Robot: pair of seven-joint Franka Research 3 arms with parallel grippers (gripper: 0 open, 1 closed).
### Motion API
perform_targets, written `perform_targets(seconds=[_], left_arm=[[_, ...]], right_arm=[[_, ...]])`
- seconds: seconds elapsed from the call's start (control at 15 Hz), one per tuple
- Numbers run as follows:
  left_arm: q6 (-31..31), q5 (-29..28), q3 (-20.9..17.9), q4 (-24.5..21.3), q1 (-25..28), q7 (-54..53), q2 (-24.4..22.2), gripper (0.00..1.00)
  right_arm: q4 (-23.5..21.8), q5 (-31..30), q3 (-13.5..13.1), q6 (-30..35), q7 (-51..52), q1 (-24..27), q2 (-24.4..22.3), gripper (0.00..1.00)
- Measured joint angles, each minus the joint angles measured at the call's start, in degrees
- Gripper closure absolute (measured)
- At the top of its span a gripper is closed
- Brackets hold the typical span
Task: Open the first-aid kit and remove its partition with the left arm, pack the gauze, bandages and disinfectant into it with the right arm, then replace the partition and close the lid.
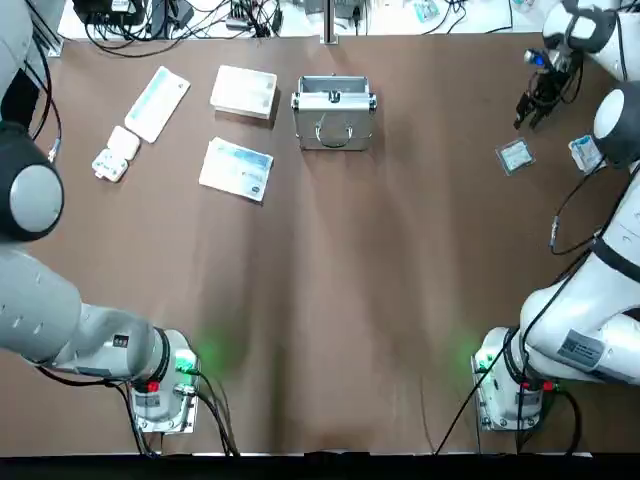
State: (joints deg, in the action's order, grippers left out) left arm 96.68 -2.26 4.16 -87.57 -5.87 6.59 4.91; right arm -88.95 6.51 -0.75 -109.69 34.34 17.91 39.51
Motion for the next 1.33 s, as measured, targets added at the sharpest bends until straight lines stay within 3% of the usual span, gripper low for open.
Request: perform_targets(seconds=[0.2, 1.07, 1.33], left_arm=[[0.66, 0.0, -0.05, -1.41, 0.02, 0.0, -1.38, 0.0], [2.21, 0.0, -0.18, -0.46, 0.17, -0.01, -0.61, 0.0], [2.21, 0.0, -0.12, -0.45, 0.17, -0.01, -0.58, 0.0]], right_arm=[[-2.36, -0.09, -0.01, -3.26, 3.8, 2.4, 1.36, 0.3], [-2.5, -2.24, 0.24, -3.61, 4.99, 3.18, 3.38, 0.41], [-2.51, -2.29, 0.37, -3.35, 5.01, 3.11, 3.64, 0.56]])
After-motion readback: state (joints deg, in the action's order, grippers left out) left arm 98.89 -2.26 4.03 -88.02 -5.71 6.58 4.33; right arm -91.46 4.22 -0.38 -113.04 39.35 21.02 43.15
